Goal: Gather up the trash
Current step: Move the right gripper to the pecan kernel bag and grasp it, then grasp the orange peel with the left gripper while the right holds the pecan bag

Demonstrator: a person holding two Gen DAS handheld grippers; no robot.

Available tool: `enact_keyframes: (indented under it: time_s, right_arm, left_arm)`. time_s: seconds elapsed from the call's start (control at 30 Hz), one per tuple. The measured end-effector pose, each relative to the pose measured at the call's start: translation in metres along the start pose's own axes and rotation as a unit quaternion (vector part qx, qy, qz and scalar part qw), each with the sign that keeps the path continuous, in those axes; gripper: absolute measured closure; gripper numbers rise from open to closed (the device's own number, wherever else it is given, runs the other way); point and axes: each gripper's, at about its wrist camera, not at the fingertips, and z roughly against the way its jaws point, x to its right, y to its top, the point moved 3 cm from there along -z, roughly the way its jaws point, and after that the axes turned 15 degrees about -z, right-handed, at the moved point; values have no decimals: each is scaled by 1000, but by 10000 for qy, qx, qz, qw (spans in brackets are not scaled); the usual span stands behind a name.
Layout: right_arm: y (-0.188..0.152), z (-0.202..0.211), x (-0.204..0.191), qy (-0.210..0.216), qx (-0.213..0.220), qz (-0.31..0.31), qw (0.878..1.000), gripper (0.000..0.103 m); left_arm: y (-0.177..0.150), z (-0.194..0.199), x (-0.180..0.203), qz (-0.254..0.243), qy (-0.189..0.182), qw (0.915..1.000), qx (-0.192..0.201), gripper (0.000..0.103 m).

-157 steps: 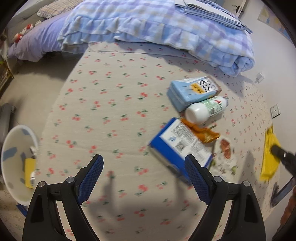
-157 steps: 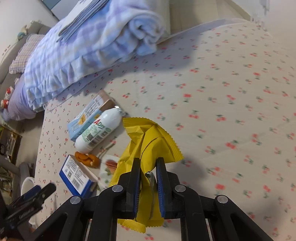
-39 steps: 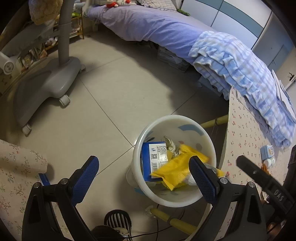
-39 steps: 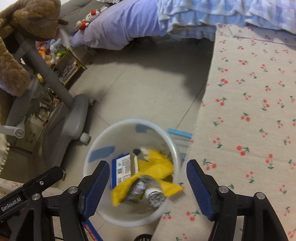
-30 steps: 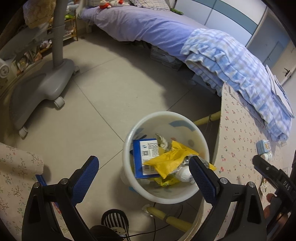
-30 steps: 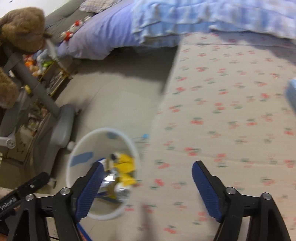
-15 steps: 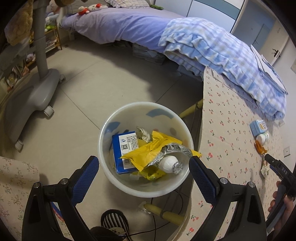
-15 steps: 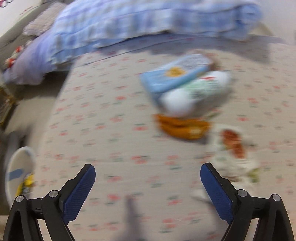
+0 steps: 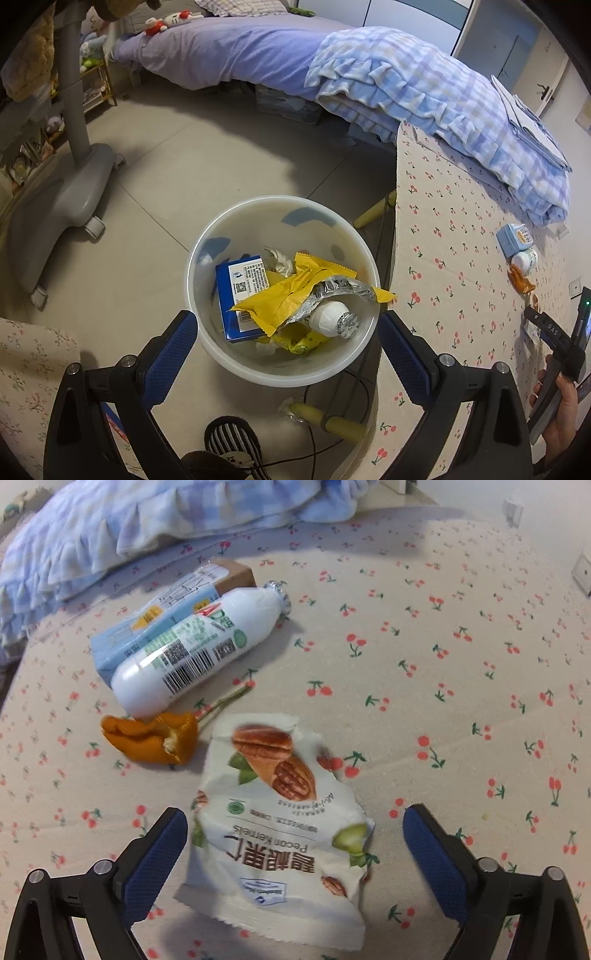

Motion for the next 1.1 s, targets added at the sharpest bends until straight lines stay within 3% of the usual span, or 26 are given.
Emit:
enact_keyframes:
  time_s: [0.13,0.6,0.67,0.8,1.1]
  right_arm:
    - [-6,-5,-9,-238,25,416,9988,0]
    - [-5,-8,-8,-199,-305,633,9973,0]
    - [-7,-6,-8,-157,-287,674,9972,3]
    - [-11,4,-9,-32,-239,821,9963,26]
    - [1,24,13,559,-491,500,9960,29]
  left_arm:
    - [0,0,0,-5,3,10000,-6,4]
    - [2,-3,17,-212,58,9997,-63,4]
    - [4,-1,23,-249,55,9997,-49,4]
    - [10,0,39,-328,18,9995,-33,4]
    - [29,-3,110,-824,-115,9965,8,4]
